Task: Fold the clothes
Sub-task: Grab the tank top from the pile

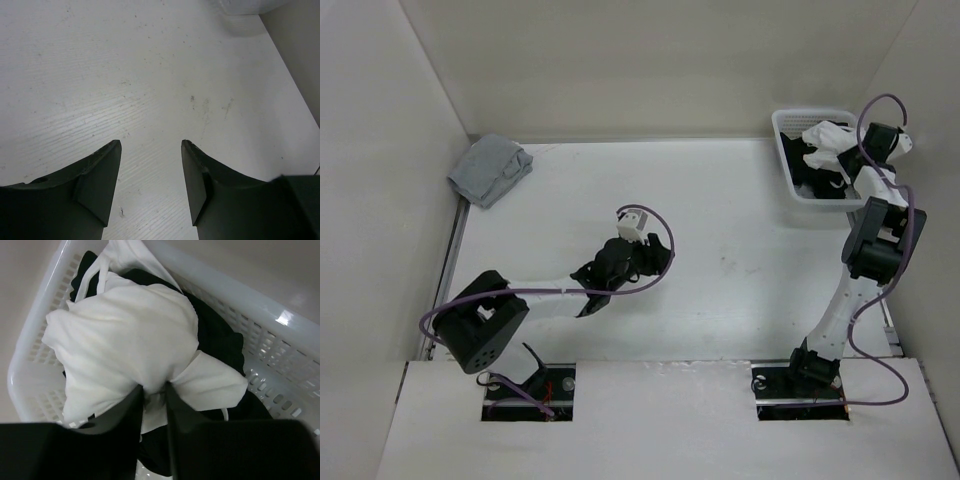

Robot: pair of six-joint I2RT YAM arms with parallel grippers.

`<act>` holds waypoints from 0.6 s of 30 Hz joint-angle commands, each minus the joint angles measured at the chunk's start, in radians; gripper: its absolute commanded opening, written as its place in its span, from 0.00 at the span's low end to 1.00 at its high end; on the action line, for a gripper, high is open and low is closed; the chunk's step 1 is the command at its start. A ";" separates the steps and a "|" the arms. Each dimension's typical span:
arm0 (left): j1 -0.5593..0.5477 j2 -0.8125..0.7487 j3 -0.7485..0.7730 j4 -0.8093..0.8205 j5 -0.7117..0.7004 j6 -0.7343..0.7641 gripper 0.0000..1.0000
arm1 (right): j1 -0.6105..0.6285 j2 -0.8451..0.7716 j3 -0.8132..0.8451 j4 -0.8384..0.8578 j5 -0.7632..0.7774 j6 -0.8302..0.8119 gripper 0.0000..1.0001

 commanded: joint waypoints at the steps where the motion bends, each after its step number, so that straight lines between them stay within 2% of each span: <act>1: 0.010 0.006 0.002 0.073 0.020 -0.014 0.50 | -0.003 -0.015 0.037 0.023 -0.012 0.018 0.13; 4: 0.010 0.010 0.003 0.075 0.021 -0.014 0.50 | 0.000 -0.096 -0.052 0.117 0.003 0.026 0.03; 11: 0.012 0.003 0.014 0.075 0.031 -0.026 0.50 | 0.056 -0.441 -0.299 0.314 0.008 0.035 0.05; 14: 0.019 -0.032 0.012 0.069 0.020 -0.029 0.49 | 0.146 -0.652 -0.409 0.372 -0.011 0.029 0.06; 15: 0.024 -0.041 0.012 0.067 0.020 -0.030 0.49 | 0.161 -0.673 -0.420 0.375 -0.015 0.028 0.06; 16: 0.041 -0.073 0.009 0.058 0.015 -0.040 0.49 | 0.228 -0.767 -0.459 0.374 -0.043 0.025 0.06; 18: 0.065 -0.111 0.006 0.034 0.008 -0.058 0.49 | 0.292 -0.843 -0.485 0.375 -0.080 0.017 0.06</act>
